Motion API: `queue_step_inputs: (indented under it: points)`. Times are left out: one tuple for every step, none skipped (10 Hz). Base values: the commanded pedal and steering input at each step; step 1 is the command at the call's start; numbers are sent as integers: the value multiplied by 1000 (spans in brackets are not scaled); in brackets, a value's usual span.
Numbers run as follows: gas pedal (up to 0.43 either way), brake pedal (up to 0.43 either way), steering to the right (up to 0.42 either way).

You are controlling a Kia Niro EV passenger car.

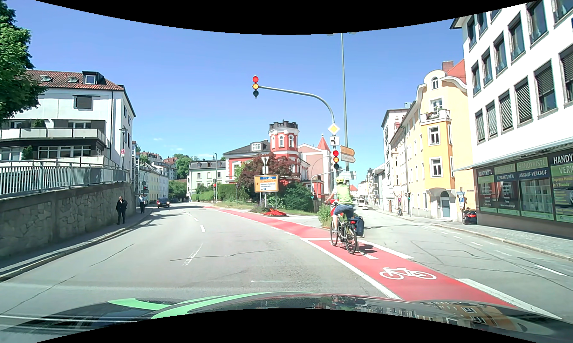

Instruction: Follow the waypoints while adhering to traffic rules and regulations

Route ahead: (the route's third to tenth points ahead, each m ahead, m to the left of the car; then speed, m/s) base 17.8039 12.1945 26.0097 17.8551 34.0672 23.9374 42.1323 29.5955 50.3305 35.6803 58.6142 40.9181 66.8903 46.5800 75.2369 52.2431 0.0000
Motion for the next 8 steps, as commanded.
queue_step_inputs:
  points:
    - [0, 262, -13]
    - [0, 262, -13]
    - [0, 262, -12]
    - [0, 262, -13]
    - [0, 262, -13]
    - [0, 262, -14]
    - [0, 262, -14]
    - [0, 262, -14]
